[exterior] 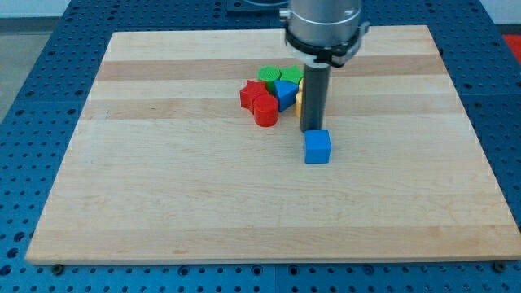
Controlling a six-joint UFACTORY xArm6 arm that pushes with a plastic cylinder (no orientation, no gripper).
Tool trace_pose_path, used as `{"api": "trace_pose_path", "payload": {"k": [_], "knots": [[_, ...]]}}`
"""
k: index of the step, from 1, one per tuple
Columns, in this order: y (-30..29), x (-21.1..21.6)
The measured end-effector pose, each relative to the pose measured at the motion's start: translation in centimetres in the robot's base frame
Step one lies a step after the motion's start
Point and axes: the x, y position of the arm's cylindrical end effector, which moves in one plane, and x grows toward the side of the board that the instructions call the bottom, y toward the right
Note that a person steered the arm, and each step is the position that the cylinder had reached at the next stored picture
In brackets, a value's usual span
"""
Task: Move blue cube towards the center
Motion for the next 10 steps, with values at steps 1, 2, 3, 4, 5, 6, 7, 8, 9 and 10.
{"api": "trace_pose_path", "payload": {"k": [1, 2, 3, 4, 5, 6, 7, 8, 9, 10], "knots": [[3.4, 0.0], [5.3, 1.9], [5.3, 4.6], [4.9, 6.3], [3.7, 6.3], [2.8, 6.3], [1.8, 6.3], [1.4, 6.1], [1.3, 5.3], [0.9, 5.0]]}}
